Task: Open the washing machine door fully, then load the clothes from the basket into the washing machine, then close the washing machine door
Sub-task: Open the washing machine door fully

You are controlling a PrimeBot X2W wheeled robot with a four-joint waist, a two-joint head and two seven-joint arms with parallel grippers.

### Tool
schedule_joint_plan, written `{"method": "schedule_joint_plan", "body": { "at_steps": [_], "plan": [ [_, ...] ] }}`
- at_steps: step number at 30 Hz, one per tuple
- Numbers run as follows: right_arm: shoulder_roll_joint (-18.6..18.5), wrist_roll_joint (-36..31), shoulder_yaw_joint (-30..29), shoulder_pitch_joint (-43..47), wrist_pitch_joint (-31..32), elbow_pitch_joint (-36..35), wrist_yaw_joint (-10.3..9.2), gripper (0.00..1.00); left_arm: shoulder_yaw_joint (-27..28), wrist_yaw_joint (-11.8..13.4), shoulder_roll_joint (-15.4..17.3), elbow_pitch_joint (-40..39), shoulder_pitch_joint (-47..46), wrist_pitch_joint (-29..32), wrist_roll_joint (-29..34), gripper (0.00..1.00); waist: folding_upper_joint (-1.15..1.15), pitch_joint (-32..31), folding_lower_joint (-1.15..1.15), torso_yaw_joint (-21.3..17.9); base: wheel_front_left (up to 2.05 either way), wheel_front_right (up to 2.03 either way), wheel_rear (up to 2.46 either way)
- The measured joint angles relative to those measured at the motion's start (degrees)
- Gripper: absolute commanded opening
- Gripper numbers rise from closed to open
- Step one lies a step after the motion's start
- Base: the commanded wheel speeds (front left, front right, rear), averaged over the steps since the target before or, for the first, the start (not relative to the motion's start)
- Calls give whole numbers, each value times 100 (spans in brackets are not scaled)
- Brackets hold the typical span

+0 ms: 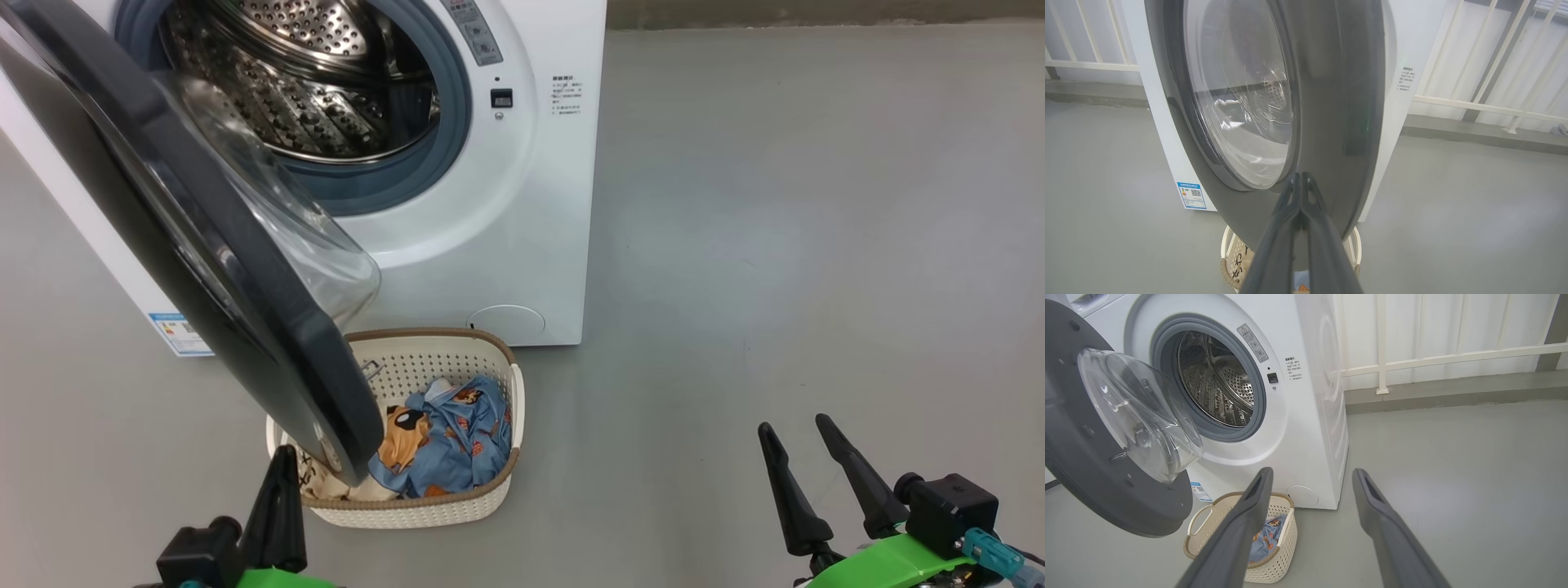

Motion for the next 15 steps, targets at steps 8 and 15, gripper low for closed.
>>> {"method": "schedule_joint_plan", "body": {
  "at_steps": [8,15],
  "plan": [
    [1,-1,16,0,-2,40,0,100,148,1,-1,-186,0,0,-38,0,0,-20,0,-8,0,0,0],
    [3,-43,-2,0,-9,47,0,100,470,1,-1,-911,-71,0,-36,0,0,-36,0,6,0,0,0]
  ]
}}
